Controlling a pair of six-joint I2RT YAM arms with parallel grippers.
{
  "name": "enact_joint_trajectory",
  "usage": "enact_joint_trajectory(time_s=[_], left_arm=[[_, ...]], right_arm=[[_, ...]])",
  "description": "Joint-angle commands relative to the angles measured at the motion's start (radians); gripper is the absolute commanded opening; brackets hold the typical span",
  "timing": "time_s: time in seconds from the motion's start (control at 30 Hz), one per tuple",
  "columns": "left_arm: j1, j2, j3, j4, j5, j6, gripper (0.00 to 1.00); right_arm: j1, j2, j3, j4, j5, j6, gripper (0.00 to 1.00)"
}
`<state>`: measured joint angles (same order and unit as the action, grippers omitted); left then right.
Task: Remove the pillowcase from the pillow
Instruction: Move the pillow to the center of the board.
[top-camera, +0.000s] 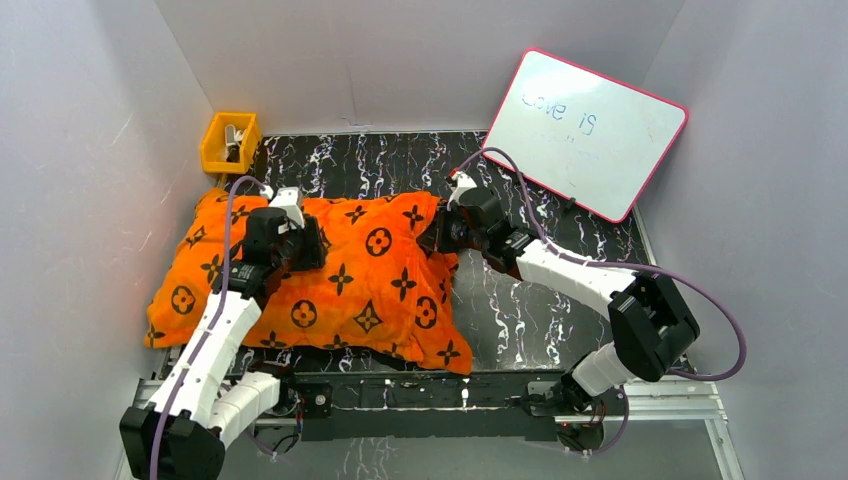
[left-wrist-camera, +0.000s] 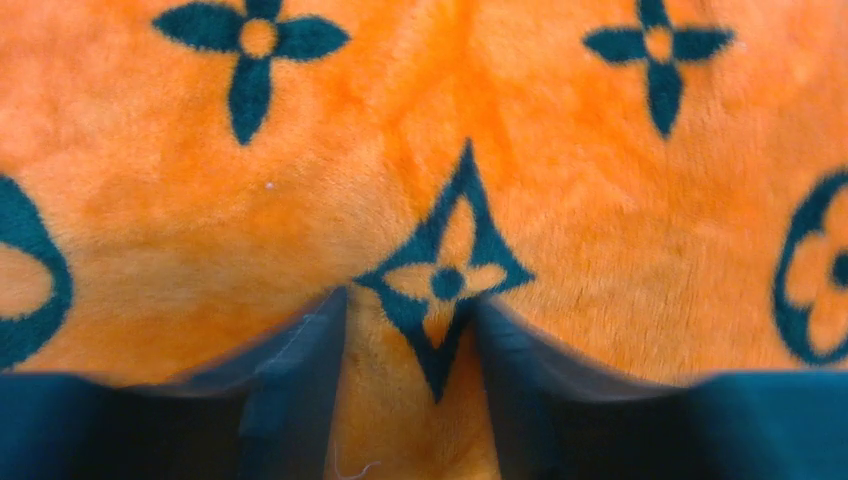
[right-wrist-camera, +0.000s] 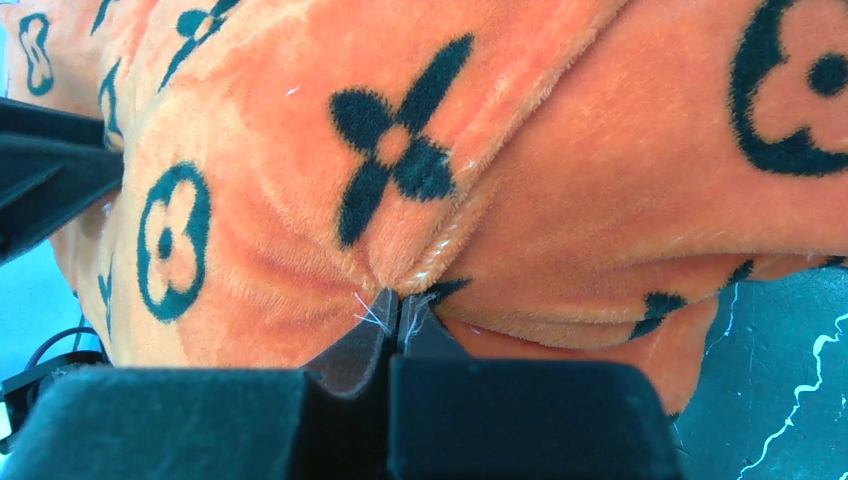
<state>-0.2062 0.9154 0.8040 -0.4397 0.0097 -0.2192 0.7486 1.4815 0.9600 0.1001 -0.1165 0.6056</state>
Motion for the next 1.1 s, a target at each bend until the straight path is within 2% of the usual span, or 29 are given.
enact_joint_trajectory(time_s=[0.0,0.03,0.07,0.17,0.23,0.33,0.4,0.47,0.5,0.57,0.7,0.77,0.87,1.0,1.07], left_arm=[[-0.001,0.062,-0.035,0.102,0.055,-0.026,0.24],[-0.002,0.091,-0.024,0.119,0.091,-0.021,0.08],[-0.002,0.12,-0.009,0.131,0.123,-0.02,0.0],[-0.02,0.21,0.047,0.173,0.205,-0.041,0.0],[-0.066,0.244,0.088,0.202,0.202,-0.051,0.0],[-0.236,0.341,0.18,0.235,0.096,-0.031,0.0],[-0.392,0.453,0.263,0.3,0.113,0.0,0.0],[-0.521,0.595,0.37,0.319,0.152,0.098,0.0],[-0.545,0.635,0.402,0.329,0.215,0.141,0.0],[-0.551,0.658,0.402,0.354,0.254,0.205,0.0],[-0.534,0.629,0.335,0.448,0.209,0.424,0.0],[-0.479,0.619,0.315,0.478,0.294,0.494,0.0],[-0.381,0.632,0.332,0.495,0.341,0.498,0.0],[-0.289,0.677,0.382,0.537,0.285,0.517,0.0],[-0.256,0.717,0.418,0.566,0.248,0.528,0.0]], right_arm=[[0.022,-0.049,0.001,0.051,-0.046,0.006,0.0],[0.022,-0.067,-0.014,0.051,-0.029,-0.004,0.0],[0.022,-0.095,-0.03,0.041,-0.007,-0.015,0.0],[0.019,-0.169,-0.072,-0.014,0.08,-0.058,0.0],[0.015,-0.226,-0.095,-0.046,0.128,-0.085,0.0],[-0.025,-0.393,-0.177,-0.094,0.27,-0.11,0.0],[-0.052,-0.513,-0.233,-0.149,0.342,-0.114,0.0],[-0.052,-0.598,-0.285,-0.186,0.397,-0.106,0.0],[-0.053,-0.633,-0.311,-0.204,0.389,-0.088,0.0],[-0.051,-0.672,-0.34,-0.203,0.362,-0.06,0.0],[-0.049,-0.711,-0.404,-0.191,0.276,-0.025,0.0],[-0.049,-0.708,-0.423,-0.185,0.24,-0.017,0.0],[-0.048,-0.679,-0.439,-0.158,0.198,-0.023,0.0],[-0.048,-0.594,-0.42,-0.111,0.145,-0.039,0.0],[-0.048,-0.542,-0.402,-0.059,0.125,-0.037,0.06]])
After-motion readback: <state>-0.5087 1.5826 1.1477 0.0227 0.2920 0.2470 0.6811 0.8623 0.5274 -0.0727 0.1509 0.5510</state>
